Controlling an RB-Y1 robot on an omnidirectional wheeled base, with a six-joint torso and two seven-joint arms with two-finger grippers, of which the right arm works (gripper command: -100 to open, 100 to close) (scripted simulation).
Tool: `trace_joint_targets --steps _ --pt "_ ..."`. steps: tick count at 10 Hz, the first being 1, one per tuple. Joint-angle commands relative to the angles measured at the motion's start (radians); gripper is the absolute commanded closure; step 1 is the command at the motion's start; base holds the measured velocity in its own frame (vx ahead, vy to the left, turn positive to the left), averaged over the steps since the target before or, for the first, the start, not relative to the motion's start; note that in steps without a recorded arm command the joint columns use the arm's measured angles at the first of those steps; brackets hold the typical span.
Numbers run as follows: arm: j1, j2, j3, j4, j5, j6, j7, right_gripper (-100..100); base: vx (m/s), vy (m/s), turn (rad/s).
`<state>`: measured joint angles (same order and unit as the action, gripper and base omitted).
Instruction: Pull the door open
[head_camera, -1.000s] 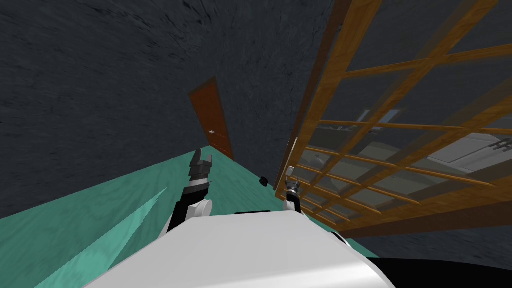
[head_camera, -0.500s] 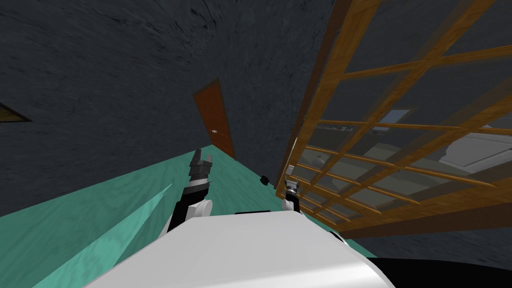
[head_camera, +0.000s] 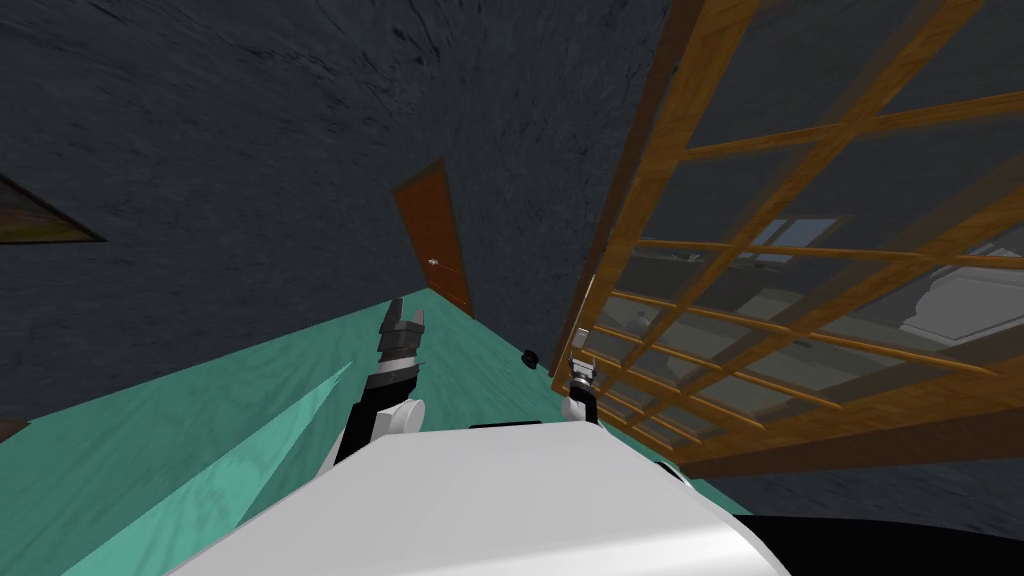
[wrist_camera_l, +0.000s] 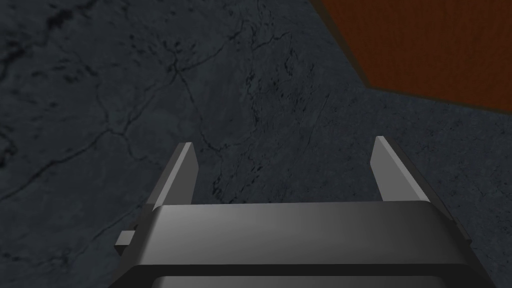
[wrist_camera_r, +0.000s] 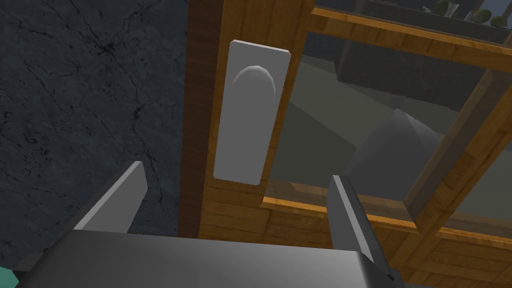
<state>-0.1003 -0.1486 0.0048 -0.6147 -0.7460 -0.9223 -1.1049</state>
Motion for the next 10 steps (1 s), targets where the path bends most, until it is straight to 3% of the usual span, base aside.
trace_joint_targets --steps 1,4,5,9,10 --pt "0.000 0.003 0.006 -0.005 -0.016 -0.001 -0.047 -100 -0.050 0.001 0.038" --pt "-0.001 0.007 0.013 -0.010 -0.037 -0.002 -0.100 -100 -0.044 -0.007 0.034" --pt "-0.002 0.006 0.011 -0.006 -0.032 -0.003 -0.089 -100 -0.017 -0.002 0.005" --pt "0.039 -0.070 0.025 0.009 -0.032 -0.007 -0.189 -100 0.174 -0.008 0.020" --pt "0.039 -0.070 0.025 0.009 -0.032 -0.007 -0.189 -100 0.147 0.018 0.011"
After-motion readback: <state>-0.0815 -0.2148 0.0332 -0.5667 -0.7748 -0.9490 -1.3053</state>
